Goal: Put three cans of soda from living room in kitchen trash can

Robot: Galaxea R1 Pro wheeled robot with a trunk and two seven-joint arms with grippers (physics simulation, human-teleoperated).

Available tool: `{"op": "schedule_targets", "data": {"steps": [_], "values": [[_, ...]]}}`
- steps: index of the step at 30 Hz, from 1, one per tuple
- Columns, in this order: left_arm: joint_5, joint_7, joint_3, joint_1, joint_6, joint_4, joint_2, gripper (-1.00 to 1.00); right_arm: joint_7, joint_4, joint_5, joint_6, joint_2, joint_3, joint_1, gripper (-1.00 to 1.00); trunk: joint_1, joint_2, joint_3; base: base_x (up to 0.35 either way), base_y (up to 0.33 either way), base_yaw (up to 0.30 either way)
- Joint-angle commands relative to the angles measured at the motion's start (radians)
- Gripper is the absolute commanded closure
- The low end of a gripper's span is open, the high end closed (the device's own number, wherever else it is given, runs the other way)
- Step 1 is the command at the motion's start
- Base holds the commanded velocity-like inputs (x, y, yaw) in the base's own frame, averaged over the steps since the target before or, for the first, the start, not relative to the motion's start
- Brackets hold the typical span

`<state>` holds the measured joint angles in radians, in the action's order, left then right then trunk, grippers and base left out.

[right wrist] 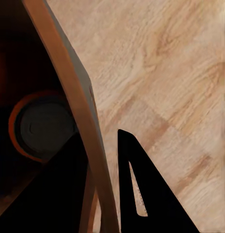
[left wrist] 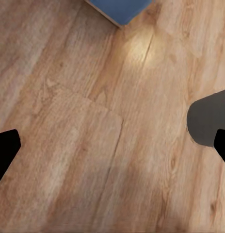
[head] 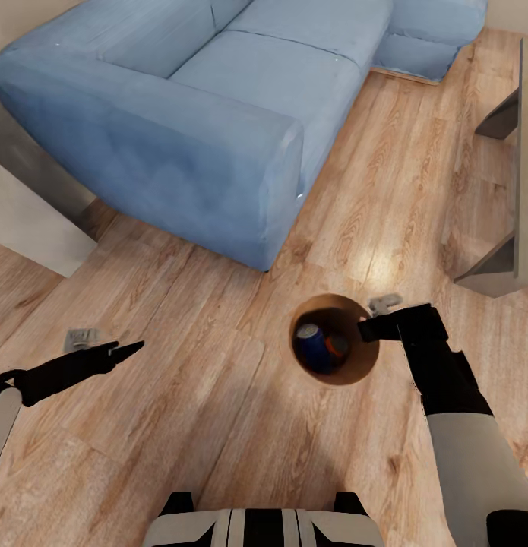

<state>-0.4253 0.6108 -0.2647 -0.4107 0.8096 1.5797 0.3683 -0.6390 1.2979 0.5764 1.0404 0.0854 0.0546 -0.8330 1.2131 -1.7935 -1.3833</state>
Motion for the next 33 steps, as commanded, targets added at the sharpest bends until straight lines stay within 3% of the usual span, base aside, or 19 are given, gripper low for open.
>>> {"op": "schedule_targets", "data": {"steps": [1,3,6,10,13,19,25,33], "values": [[0.003,-0.012,0.0,0.026,-0.038,-0.001,-0.001,-1.0,-0.01,-0.009,-0.023,0.007,0.002,0.025,-0.001,1.0,0.0,0.0,0.0,0.0,0.0,0.0],[0.009,-0.045,0.002,0.073,-0.114,-0.005,-0.005,-1.0,-0.013,-0.028,-0.024,0.007,0.006,0.056,-0.004,1.0,0.0,0.0,0.0,0.0,0.0,0.0],[0.011,-0.089,0.003,0.111,-0.181,-0.011,-0.025,-1.0,-0.014,-0.071,-0.024,0.007,0.02,0.071,-0.02,1.0,0.0,0.0,0.0,0.0,0.0,0.0],[0.013,-0.137,0.005,0.164,-0.29,-0.019,-0.082,-1.0,-0.024,-0.194,-0.024,0.007,0.06,0.08,-0.077,1.0,0.004,-0.007,-0.003,0.0,0.0,0.0],[0.011,-0.145,0.005,0.204,-0.335,-0.017,-0.096,-1.0,-0.029,-0.292,-0.025,0.007,0.088,0.082,-0.107,1.0,0.015,-0.028,-0.012,0.0,0.0,0.0],[0.011,-0.15,0.004,0.231,-0.364,-0.035,-0.102,-1.0,-0.093,-0.355,-0.023,0.007,0.115,0.08,-0.123,1.0,0.038,-0.07,-0.031,0.0,0.0,0.0],[0.01,-0.151,0.003,0.244,-0.476,-0.132,-0.103,-1.0,-0.119,-0.359,-0.016,0.007,0.13,0.068,-0.13,1.0,0.057,-0.105,-0.047,0.0,0.0,0.0],[0.011,-0.151,0.002,0.246,-0.499,-0.151,-0.103,-1.0,-0.129,-0.359,-0.016,0.007,0.17,0.063,-0.131,1.0,0.077,-0.14,-0.063,0.0,0.0,0.0]]}}
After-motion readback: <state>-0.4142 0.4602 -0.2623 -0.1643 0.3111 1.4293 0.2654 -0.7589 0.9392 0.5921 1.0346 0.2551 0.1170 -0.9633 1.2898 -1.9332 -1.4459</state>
